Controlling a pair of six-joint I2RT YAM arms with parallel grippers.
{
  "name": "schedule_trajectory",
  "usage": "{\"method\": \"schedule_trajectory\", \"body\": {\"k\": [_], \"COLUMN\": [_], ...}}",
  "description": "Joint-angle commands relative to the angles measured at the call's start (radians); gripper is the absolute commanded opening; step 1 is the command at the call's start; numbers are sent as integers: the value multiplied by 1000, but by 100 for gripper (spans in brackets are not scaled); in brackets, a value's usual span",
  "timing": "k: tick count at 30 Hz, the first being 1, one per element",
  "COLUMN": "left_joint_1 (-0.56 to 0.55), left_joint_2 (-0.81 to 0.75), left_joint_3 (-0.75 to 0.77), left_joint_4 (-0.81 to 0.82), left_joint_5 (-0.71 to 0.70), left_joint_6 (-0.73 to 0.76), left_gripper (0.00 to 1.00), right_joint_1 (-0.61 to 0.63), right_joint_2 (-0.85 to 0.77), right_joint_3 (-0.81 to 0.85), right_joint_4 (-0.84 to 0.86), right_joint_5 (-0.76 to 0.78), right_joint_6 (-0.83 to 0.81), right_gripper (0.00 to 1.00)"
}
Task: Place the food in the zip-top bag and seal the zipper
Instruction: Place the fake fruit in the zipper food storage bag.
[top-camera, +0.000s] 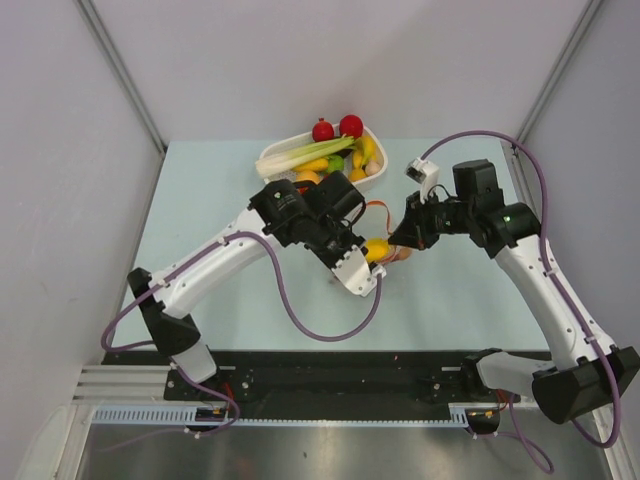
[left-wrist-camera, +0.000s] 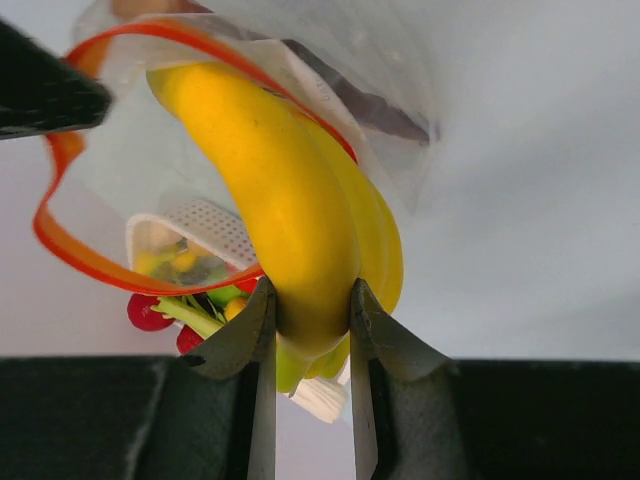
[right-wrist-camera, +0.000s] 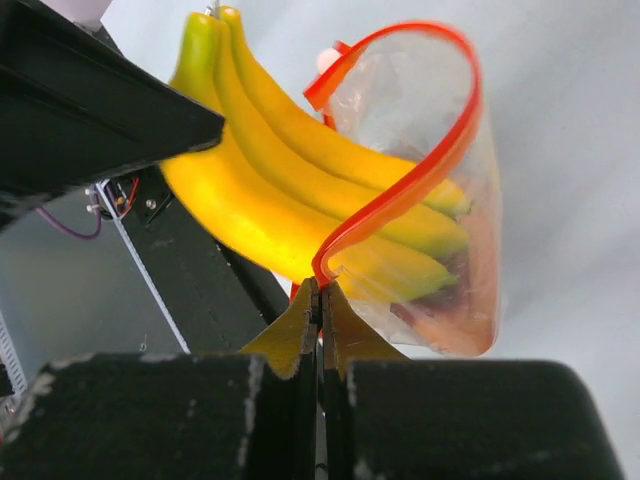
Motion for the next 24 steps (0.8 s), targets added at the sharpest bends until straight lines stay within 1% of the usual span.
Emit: {"method": "schedule_trajectory", "body": {"k": [1, 2, 3, 4, 5, 6, 7, 8, 9, 10, 11, 13, 14, 15, 17, 19, 20, 21, 22, 23, 24], "left_joint_1": [-20, -25, -34, -37, -39, -42, -40, -42, -40, -40, -34, -25, -16, -11, 13, 47, 99, 134, 180, 281, 330], "left_joint_2": [-28, -19, 4, 15, 33, 71, 93, 110, 131, 133, 131, 101, 86, 53, 20, -13, -17, -22, -27, -22, -14], "left_joint_3": [-60, -59, -43, -25, 1, 77, 120, 198, 226, 243, 250, 239, 222, 210, 166, 138, 135, 135, 130, 129, 130], "left_joint_4": [-119, -119, -116, -114, -112, -111, -111, -109, -100, -86, -45, 5, 44, 65, 137, 205, 211, 223, 234, 225, 211], "left_joint_5": [-118, -167, -185, -202, -219, -219, -218, -215, -210, -207, -198, -153, -149, -103, -71, -25, -5, 27, 111, 173, 228], "left_joint_6": [109, 111, 114, 112, 106, 82, 69, 60, 39, 31, 20, -4, -18, -32, -98, -185, -284, -352, -424, -555, -616], "left_gripper": [17, 20, 21, 26, 27, 27, 30, 34, 35, 40, 46, 69, 76, 89, 98, 100, 99, 95, 91, 89, 86], "right_joint_1": [-1, 1, 2, 12, 10, 12, 7, 4, -1, -5, -20, -40, -68, -88, -140, -169, -183, -197, -202, -205, -205], "right_joint_2": [6, 11, 13, 16, 22, 25, 26, 28, 31, 30, 33, 36, 37, 43, 46, 48, 46, 48, 48, 48, 48], "right_joint_3": [58, 58, 58, 58, 58, 58, 58, 58, 58, 58, 58, 58, 58, 58, 58, 58, 58, 58, 58, 58, 58], "right_joint_4": [46, 40, 32, 26, 9, 3, -5, -15, -18, -20, -20, -20, -18, -18, -14, -8, -6, -6, -8, -6, -6], "right_joint_5": [-41, -48, -62, -64, -64, -64, -65, -73, -79, -85, -97, -116, -137, -148, -198, -228, -258, -268, -274, -281, -281], "right_joint_6": [-24, -27, -38, -45, -55, -61, -76, -82, -84, -82, -79, -75, -68, -64, -52, -44, -44, -45, -47, -53, -55], "right_gripper": [0, 0, 0, 0, 0, 0, 0, 0, 0, 0, 0, 0, 0, 0, 0, 0, 0, 0, 0, 0, 0]}}
